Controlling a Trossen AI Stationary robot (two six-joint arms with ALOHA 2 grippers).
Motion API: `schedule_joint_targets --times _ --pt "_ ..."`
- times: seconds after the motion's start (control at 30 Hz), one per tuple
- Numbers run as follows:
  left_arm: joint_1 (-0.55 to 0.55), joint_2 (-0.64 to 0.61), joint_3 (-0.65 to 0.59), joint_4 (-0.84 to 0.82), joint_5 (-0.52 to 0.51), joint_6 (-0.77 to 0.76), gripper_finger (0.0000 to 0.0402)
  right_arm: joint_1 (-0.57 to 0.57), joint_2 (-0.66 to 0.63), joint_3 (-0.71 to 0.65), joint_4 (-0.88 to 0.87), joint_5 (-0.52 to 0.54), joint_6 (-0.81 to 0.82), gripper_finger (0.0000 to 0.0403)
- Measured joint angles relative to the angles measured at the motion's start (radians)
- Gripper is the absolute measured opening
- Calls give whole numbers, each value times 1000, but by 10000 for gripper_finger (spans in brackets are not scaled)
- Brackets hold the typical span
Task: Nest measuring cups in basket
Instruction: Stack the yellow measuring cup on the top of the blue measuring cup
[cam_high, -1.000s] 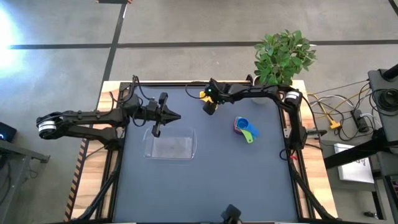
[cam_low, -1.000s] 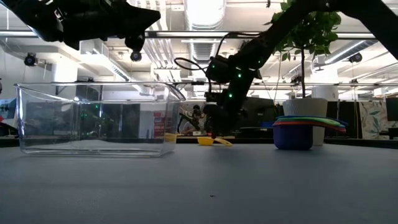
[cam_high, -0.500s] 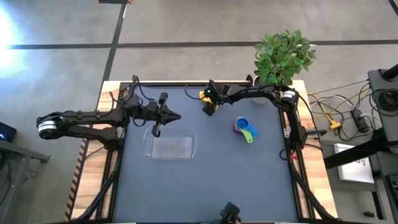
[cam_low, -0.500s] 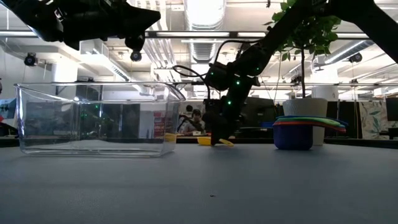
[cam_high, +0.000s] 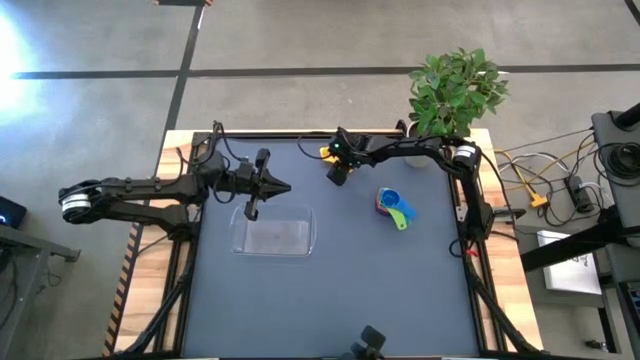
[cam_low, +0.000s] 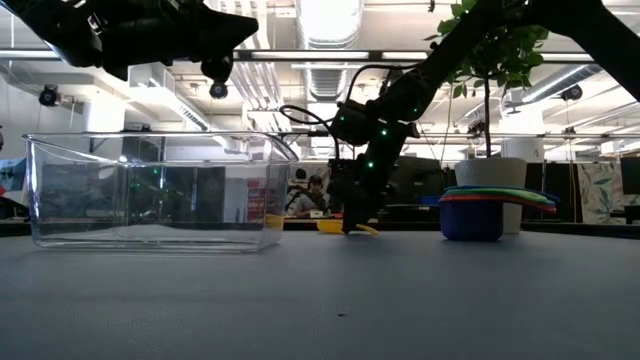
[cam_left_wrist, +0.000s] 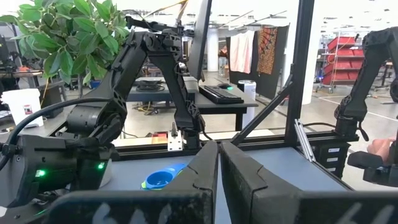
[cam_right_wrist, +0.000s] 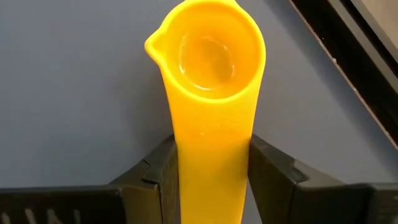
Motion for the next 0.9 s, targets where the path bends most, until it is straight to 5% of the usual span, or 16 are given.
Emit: schedule_joint_targets --times 0.43,0.9 --pt "0 0 0 -6 0 4 2 11 -42 -2 -88 -4 -6 142" --pt "1 0 0 -21 -2 12 2 181 -305 -10 -424 27 63 142"
